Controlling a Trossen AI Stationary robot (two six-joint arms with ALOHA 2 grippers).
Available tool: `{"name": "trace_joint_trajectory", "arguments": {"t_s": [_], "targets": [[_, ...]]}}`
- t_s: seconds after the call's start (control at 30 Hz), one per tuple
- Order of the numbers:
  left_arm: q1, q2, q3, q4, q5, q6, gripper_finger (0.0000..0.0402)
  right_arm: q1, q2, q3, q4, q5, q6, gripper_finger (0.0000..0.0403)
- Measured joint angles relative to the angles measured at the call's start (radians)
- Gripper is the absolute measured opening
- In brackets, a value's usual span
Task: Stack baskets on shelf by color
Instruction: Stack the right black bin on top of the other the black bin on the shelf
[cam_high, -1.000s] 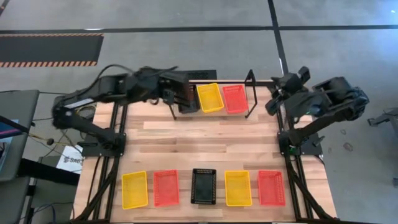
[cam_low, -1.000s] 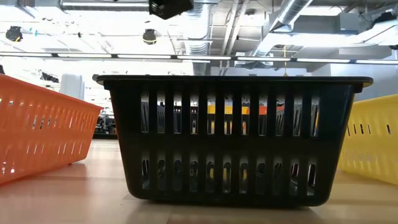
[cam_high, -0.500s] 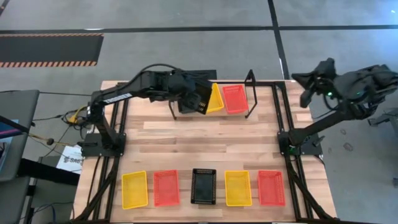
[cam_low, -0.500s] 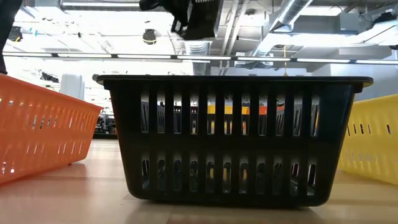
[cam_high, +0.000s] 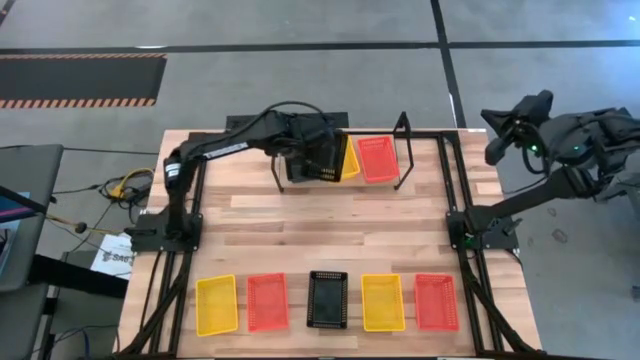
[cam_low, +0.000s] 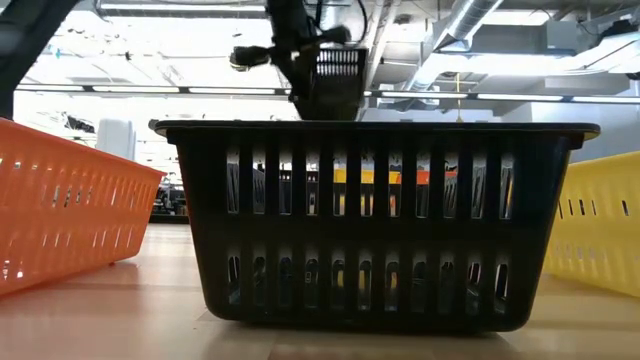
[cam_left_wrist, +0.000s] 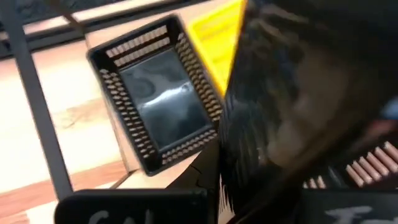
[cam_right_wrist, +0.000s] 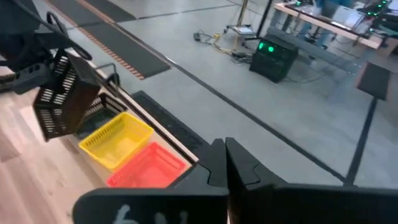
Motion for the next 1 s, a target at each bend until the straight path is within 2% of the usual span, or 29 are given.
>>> {"name": "trace_joint_trajectory", "arguments": {"t_s": [0.3,0.43,0.63,0.77,1.0], "targets": [[0.065,0.003,0.000,-0.027,0.023,0.005,0.0000,-0.043,-0.094,-0.061,0.000,-0.048,-0.002,0.0001],[0.105,0.000,0.000,-0.026,0.074,0.036,0.0000,-0.062,-0.137,-0.082,0.001,-0.065,-0.002,0.0001],[0.129,0.000,0.000,-0.024,0.084,0.058,0.0000,-0.121,-0.207,-0.122,0.001,-0.066,-0.051,0.0001],[0.131,0.003,0.000,-0.023,0.086,0.083,0.0000,-0.166,-0.301,-0.169,0.001,-0.085,-0.039,0.0001],[0.131,0.003,0.000,-0.024,0.086,0.117,0.0000,-0.236,-0.504,-0.334,0.040,-0.196,0.038,0.0000]]}}
